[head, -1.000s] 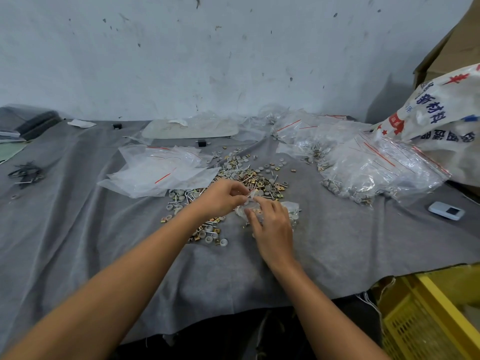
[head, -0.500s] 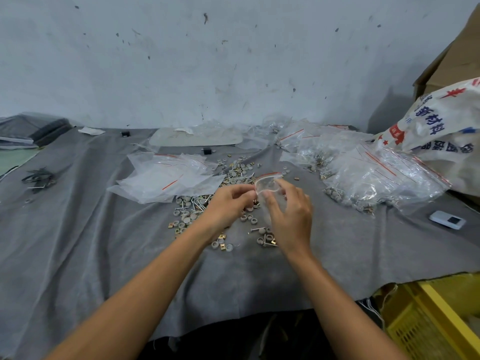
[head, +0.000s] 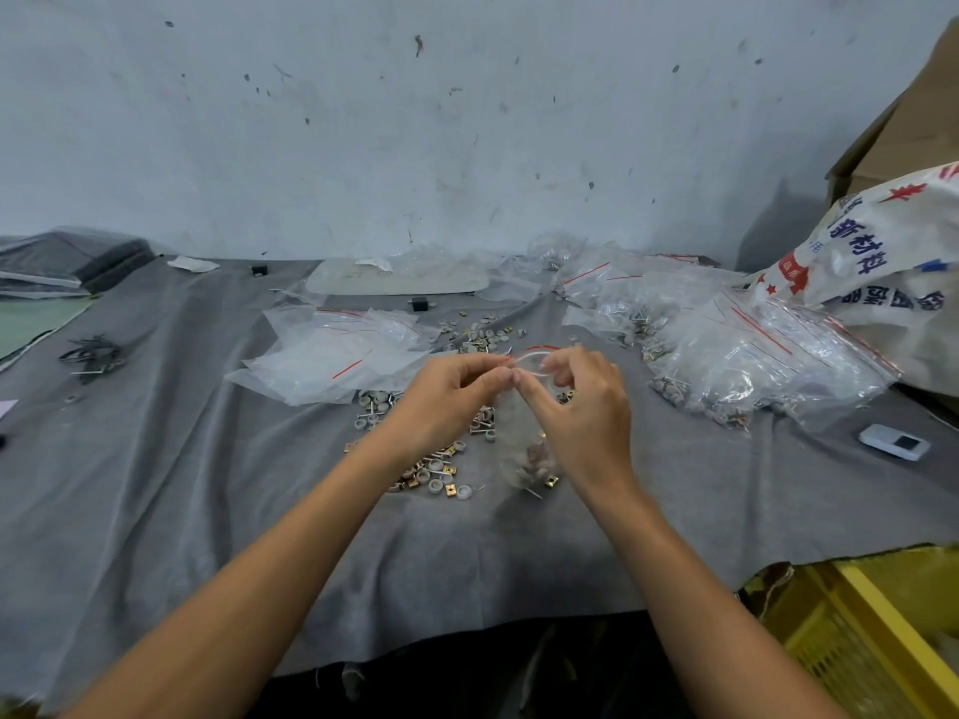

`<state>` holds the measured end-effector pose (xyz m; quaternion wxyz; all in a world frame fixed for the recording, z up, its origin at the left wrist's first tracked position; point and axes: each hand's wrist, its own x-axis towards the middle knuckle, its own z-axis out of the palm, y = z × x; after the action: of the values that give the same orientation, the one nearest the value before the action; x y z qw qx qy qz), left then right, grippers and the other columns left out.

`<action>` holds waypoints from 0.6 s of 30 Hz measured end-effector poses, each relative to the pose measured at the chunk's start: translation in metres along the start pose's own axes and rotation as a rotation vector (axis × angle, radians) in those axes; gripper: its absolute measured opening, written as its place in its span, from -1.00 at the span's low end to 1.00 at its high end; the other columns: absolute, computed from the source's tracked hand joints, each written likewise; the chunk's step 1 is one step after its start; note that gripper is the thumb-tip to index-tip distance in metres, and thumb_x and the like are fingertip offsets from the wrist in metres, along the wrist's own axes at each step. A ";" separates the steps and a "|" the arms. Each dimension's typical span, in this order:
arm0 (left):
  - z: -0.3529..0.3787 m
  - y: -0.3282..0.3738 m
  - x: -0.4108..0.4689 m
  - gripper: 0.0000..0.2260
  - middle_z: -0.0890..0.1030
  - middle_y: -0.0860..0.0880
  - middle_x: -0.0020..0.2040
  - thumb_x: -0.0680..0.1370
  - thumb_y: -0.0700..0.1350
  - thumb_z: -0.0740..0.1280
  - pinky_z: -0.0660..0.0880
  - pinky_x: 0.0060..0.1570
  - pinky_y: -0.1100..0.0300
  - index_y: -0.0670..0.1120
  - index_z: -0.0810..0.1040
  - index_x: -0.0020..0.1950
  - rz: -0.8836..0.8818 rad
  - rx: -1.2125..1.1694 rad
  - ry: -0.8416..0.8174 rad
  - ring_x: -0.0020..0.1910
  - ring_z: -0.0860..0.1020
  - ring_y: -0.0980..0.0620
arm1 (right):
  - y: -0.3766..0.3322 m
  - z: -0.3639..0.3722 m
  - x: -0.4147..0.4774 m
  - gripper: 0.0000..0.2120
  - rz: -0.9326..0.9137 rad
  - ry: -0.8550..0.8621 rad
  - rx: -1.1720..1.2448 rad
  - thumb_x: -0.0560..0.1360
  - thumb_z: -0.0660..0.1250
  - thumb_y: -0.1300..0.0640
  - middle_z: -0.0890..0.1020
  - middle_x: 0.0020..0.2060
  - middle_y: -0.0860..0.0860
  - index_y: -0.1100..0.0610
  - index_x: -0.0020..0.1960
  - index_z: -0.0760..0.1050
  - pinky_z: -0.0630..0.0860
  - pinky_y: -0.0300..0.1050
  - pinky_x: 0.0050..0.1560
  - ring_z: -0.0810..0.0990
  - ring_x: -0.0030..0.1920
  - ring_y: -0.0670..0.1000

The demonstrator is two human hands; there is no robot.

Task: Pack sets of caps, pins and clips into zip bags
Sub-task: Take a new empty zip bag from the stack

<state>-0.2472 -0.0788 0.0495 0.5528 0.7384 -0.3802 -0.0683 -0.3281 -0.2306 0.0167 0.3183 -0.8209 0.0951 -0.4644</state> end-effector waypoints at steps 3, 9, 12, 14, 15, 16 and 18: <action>-0.007 0.004 -0.002 -0.84 0.71 0.10 -0.17 0.60 0.01 0.40 0.52 -0.17 0.11 0.05 0.70 0.13 0.046 0.137 0.059 -0.25 0.59 0.10 | -0.003 -0.003 0.007 -0.68 -0.056 0.054 -0.073 0.40 0.56 -0.16 0.46 -0.13 -0.07 0.03 -0.19 0.53 0.41 -0.06 -0.01 0.43 -0.03 0.04; -0.021 0.009 -0.001 -0.82 0.50 0.20 -0.43 0.47 0.17 0.46 0.29 -0.38 0.31 0.10 0.71 -0.07 0.129 0.204 0.161 -0.43 0.38 0.23 | -0.018 -0.019 0.025 -0.64 -0.089 -0.131 -0.138 0.38 0.55 -0.21 0.61 0.13 -0.06 0.02 -0.32 0.53 0.27 -0.04 0.22 0.48 0.22 0.04; -0.025 0.008 -0.003 -0.96 0.51 0.10 -0.42 0.54 0.05 0.47 0.32 -0.32 0.16 0.15 0.69 -0.11 0.109 0.186 0.159 -0.40 0.38 0.17 | -0.024 -0.034 0.038 -0.65 0.002 -0.449 0.025 0.41 0.53 -0.20 0.64 -0.21 -0.14 0.04 -0.31 0.55 0.46 -0.03 -0.02 0.58 -0.13 -0.09; -0.028 0.007 -0.004 -0.95 0.57 -0.04 -0.38 0.56 0.00 0.46 0.34 -0.29 0.15 0.11 0.71 -0.10 0.096 0.177 0.154 -0.38 0.41 0.14 | -0.026 -0.040 0.042 -0.67 0.028 -0.575 0.083 0.44 0.54 -0.15 0.54 -0.41 -0.13 0.07 -0.28 0.58 0.36 -0.13 -0.29 0.44 -0.38 -0.15; -0.029 0.008 -0.006 -0.94 0.58 -0.11 -0.36 0.56 0.00 0.46 0.33 -0.30 0.15 0.08 0.72 -0.07 0.092 0.178 0.144 -0.39 0.40 0.13 | -0.027 -0.042 0.043 -0.68 0.025 -0.603 0.083 0.44 0.54 -0.12 0.51 -0.46 -0.12 0.08 -0.28 0.58 0.31 -0.15 -0.34 0.38 -0.43 -0.16; -0.031 0.008 -0.007 -0.93 0.55 -0.10 -0.38 0.56 0.01 0.46 0.31 -0.33 0.17 0.06 0.73 -0.05 0.094 0.184 0.132 -0.40 0.37 0.14 | -0.029 -0.044 0.044 -0.70 0.020 -0.616 0.076 0.44 0.55 -0.11 0.50 -0.48 -0.13 0.08 -0.27 0.59 0.29 -0.15 -0.36 0.36 -0.45 -0.16; -0.034 0.009 -0.011 -0.92 0.49 0.11 -0.44 0.55 0.00 0.47 0.28 -0.40 0.28 0.03 0.73 -0.01 0.090 0.165 0.117 -0.44 0.34 0.20 | -0.032 -0.045 0.044 -0.71 0.003 -0.607 0.054 0.44 0.55 -0.11 0.52 -0.48 -0.15 0.06 -0.27 0.60 0.30 -0.20 -0.38 0.38 -0.45 -0.18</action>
<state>-0.2415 -0.0469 0.0669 0.5140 0.7663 -0.3842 0.0313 -0.3453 -0.2448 0.0837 0.3544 -0.9134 -0.0156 -0.1999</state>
